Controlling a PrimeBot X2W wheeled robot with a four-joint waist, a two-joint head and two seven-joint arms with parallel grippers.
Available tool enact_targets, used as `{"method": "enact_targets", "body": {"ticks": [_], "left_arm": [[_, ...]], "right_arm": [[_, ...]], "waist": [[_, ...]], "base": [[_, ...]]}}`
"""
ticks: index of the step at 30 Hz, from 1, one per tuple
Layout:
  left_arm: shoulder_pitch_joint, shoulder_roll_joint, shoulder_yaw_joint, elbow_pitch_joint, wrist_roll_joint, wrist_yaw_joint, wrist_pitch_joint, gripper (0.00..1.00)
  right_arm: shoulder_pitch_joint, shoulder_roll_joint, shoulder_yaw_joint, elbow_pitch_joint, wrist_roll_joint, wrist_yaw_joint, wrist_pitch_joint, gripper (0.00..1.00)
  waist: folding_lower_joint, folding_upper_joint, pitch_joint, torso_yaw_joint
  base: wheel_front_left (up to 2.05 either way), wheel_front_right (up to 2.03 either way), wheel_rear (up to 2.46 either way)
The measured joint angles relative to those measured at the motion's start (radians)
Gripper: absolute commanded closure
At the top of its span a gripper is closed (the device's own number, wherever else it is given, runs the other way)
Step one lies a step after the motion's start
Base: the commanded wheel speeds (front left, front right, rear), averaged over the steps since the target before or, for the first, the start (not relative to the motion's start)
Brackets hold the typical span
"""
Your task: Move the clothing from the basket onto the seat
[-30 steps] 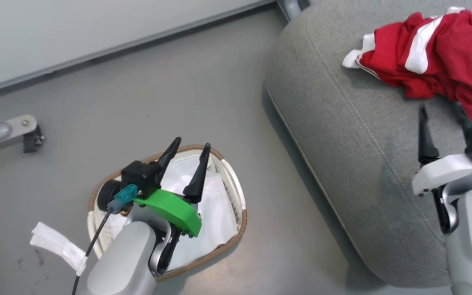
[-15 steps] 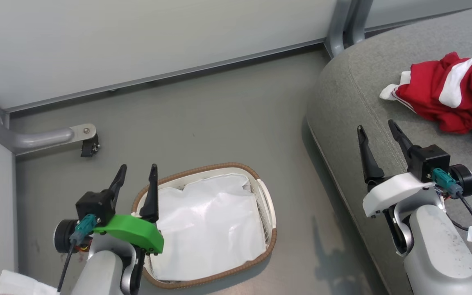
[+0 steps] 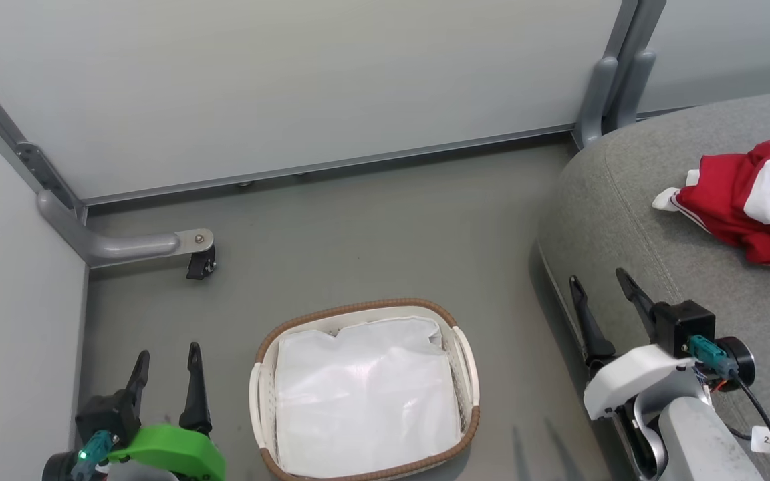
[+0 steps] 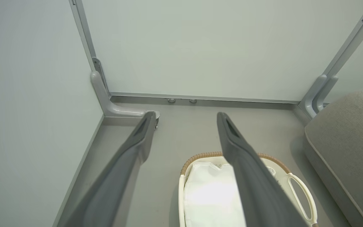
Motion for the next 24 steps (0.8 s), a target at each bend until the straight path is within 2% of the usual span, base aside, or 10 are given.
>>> {"method": "enact_targets", "body": {"ticks": [9, 10, 15, 24], "left_arm": [[0.069, -0.002, -0.010, -0.042, -0.036, 0.000, 0.000, 0.00], [0.071, -0.002, -0.012, -0.052, -0.038, 0.000, 0.000, 1.00], [0.077, -0.008, -0.012, -0.016, -0.045, 0.000, 0.008, 1.00], [0.076, -0.009, -0.001, -0.031, -0.208, 0.000, 0.053, 1.00]], "right_arm": [[0.058, 0.000, 0.008, 0.006, 0.013, 0.000, 0.000, 0.00], [0.061, 0.000, 0.008, 0.006, 0.013, 0.000, 0.000, 1.00], [0.089, 0.009, 0.006, 0.044, 0.026, 0.000, 0.010, 1.00], [0.090, 0.009, -0.015, 0.022, 0.197, 0.000, 0.055, 1.00]], "waist": [[0.0001, 0.0000, -0.033, 0.010], [0.0000, 0.0000, -0.033, 0.010], [0.0000, 0.0000, -0.034, 0.010], [0.0001, 0.0000, -0.037, 0.012]], "base": [[0.00, 0.00, 0.00], [0.00, 0.00, 0.00], [0.00, 0.00, 0.00], [0.00, 0.00, 0.00]]}}
